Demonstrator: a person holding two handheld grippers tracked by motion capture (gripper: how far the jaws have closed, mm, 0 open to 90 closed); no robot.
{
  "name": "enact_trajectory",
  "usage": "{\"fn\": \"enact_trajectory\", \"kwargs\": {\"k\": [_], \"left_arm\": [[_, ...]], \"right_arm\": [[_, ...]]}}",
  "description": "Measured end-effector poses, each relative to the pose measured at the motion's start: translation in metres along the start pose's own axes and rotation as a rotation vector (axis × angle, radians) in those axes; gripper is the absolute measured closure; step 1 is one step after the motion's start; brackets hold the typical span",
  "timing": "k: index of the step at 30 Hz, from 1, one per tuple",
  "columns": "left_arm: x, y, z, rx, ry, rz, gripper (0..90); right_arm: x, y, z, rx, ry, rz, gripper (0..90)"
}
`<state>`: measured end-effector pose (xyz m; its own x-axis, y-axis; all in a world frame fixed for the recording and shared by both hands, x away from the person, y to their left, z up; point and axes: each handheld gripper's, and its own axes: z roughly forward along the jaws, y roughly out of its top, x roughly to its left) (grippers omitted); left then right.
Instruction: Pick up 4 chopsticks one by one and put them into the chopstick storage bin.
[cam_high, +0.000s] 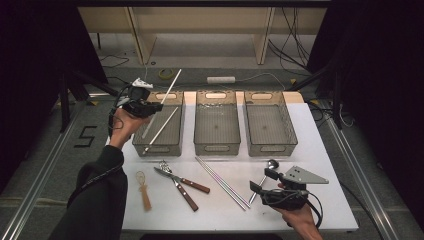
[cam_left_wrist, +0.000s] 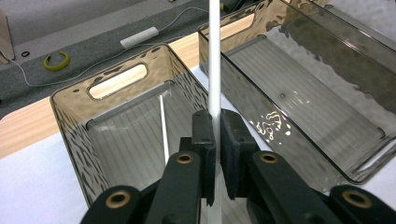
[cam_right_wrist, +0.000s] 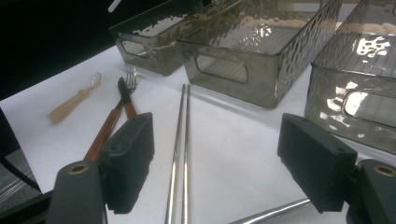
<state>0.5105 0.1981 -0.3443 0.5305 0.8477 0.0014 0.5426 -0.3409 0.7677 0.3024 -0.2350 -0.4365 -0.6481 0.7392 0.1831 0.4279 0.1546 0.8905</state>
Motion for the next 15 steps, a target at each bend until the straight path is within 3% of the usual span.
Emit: {"fn": "enact_trajectory", "kwargs": {"k": [8, 15], "left_arm": [[0.007, -0.006, 0.012, -0.008, 0.005, -0.038, 84.4], [0.014, -0.009, 0.015, -0.022, 0.019, -0.039, 84.3]], "right_arm": [[0.000, 0.000, 0.000, -0.002, 0.002, 0.003, 28.3], [-0.001, 0.000, 0.000, -0.003, 0.003, 0.008, 28.3]]}}
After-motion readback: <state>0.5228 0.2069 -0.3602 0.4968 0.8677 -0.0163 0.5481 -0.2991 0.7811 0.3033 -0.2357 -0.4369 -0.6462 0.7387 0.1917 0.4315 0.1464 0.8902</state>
